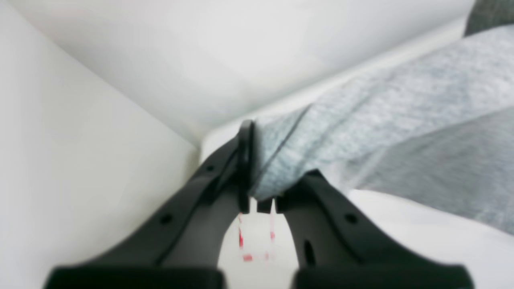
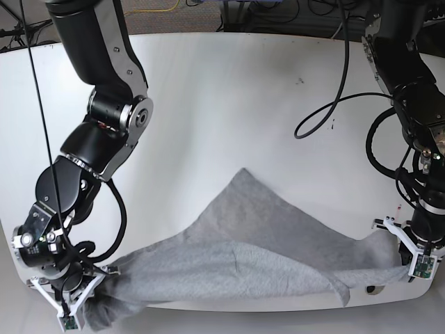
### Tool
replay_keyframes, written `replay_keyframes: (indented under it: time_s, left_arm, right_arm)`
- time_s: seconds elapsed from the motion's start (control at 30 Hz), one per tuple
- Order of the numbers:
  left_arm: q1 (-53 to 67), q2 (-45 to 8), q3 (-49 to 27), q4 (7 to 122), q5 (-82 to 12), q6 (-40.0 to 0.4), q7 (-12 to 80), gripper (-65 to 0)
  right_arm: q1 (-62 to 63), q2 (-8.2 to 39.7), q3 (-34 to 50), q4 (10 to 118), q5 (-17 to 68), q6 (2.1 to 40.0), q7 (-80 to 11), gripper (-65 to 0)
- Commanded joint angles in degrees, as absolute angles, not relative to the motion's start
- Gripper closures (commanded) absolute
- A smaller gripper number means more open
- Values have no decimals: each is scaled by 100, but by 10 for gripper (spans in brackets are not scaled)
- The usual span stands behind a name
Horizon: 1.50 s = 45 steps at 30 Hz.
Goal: Fold the T-shirt properly
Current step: 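Lay the stretched shirt flat on the table with both grippers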
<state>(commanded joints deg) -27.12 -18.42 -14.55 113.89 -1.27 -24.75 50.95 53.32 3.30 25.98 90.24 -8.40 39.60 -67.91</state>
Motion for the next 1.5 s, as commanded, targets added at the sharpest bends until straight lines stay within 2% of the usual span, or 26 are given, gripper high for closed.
replay_keyframes:
  time_s: [0.23, 0.7, 0.9, 1.23, 1.5]
  left_arm:
    - [-2598, -1842, -1455, 11407, -136, -2475, 5095, 0]
    - [-1165, -1815, -1455, 11407, -171, -2492, 5051, 0]
    - [-251, -1648, -1473, 11389, -145, -2492, 4567, 0]
    - [1147, -1640, -1473, 11354, -145, -2492, 3890, 0]
    - [1692, -1640, -1473, 11196, -145, -2492, 3811, 0]
  right_arm:
    - [5341, 453, 2607, 9200, -734, 4000, -7108, 0]
    - [2809, 514, 2651, 10035, 356, 4000, -7073, 0]
    - [1807, 505, 2721, 10088, 787, 4000, -6844, 0]
    - [875, 497, 3099, 10088, 1262, 4000, -6818, 0]
    - [391, 497, 3108, 10088, 1314, 4000, -6818, 0]
